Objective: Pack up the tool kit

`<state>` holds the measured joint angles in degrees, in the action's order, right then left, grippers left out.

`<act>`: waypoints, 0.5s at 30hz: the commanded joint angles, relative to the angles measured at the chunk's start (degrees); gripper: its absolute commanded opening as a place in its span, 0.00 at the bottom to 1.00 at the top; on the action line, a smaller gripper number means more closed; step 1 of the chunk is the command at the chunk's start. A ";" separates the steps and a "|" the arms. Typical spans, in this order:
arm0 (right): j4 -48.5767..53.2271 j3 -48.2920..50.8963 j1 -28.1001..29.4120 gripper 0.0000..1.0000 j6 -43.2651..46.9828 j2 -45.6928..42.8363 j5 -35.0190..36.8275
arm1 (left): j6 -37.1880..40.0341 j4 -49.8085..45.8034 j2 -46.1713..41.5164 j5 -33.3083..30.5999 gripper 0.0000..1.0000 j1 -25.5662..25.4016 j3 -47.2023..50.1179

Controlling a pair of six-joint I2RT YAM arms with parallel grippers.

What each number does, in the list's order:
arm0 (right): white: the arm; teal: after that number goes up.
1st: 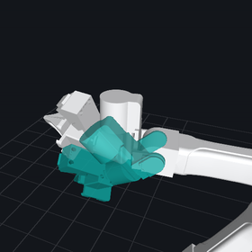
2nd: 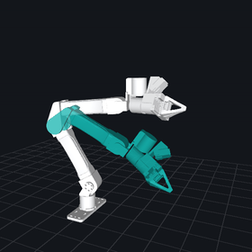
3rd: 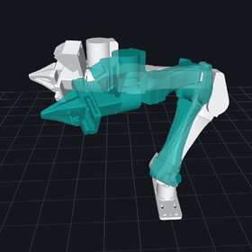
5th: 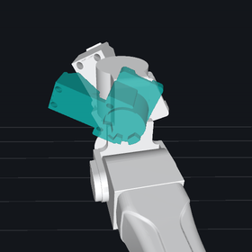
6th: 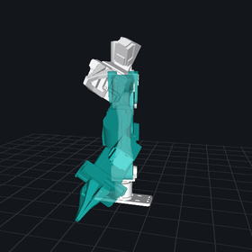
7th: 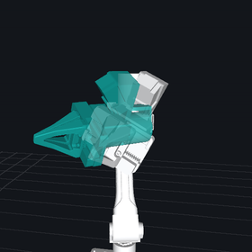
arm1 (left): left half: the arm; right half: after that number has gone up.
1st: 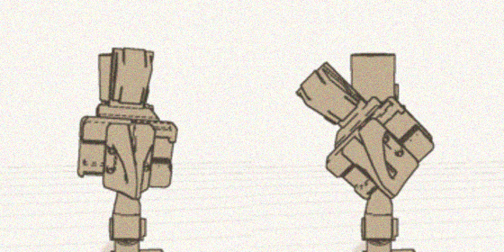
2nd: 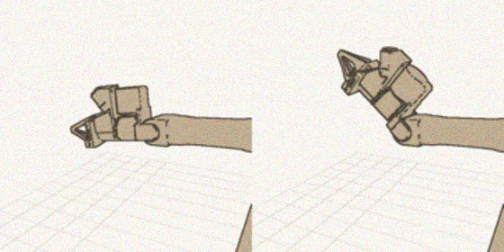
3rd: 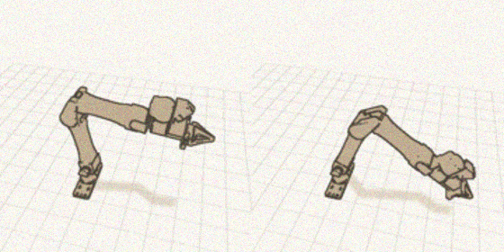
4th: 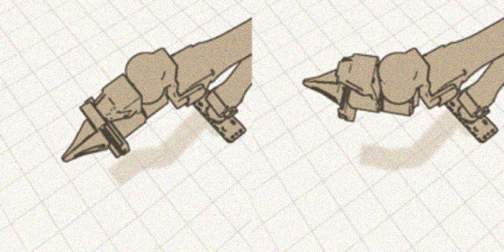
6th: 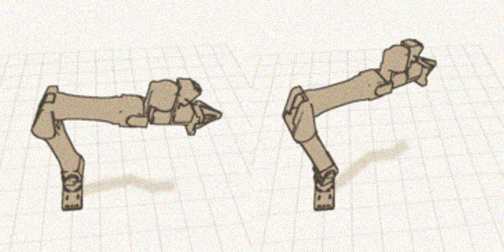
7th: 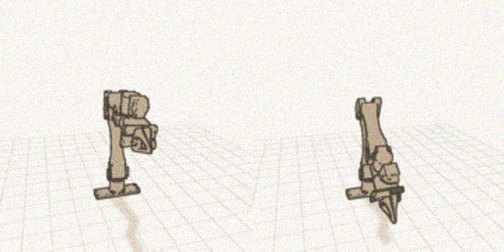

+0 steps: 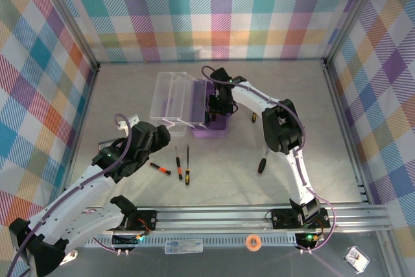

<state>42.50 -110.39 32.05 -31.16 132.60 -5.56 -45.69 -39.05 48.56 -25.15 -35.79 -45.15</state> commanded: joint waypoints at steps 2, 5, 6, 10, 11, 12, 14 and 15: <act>-0.14 -3.28 -0.15 0.17 -0.95 1.97 -2.20 | -0.65 -0.66 -0.64 -1.02 1.00 0.46 0.81; 0.34 -4.33 -0.28 0.18 -1.27 3.25 -3.18 | -0.69 -0.59 -0.54 -0.86 1.00 0.46 0.85; 0.19 -4.45 -0.32 0.19 -1.42 3.45 -3.42 | -0.66 -0.49 -0.52 -0.71 1.00 0.46 0.92; -0.16 -4.70 -0.32 0.25 -1.43 3.57 -4.50 | -0.78 -0.24 -0.16 -0.22 1.00 0.46 0.94; -0.09 -4.64 -0.32 0.26 -1.38 3.38 -4.50 | -0.66 -0.16 0.01 0.07 1.00 0.46 0.87; 0.03 -4.58 -0.30 0.28 -1.41 3.12 -4.39 | -0.71 -0.15 0.08 0.26 1.00 0.45 0.80; -0.13 -4.40 -0.32 0.32 -1.49 2.31 -4.28 | -0.71 -0.06 0.26 0.44 1.00 0.46 0.76; -0.31 -4.16 -0.32 0.32 -1.50 1.83 -4.37 | -0.67 0.11 0.35 0.53 1.00 0.46 0.81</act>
<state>42.63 -113.60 31.68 -32.40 135.15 -8.27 -45.69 -38.94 48.73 -24.95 -35.79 -45.15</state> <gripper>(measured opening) 0.314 0.997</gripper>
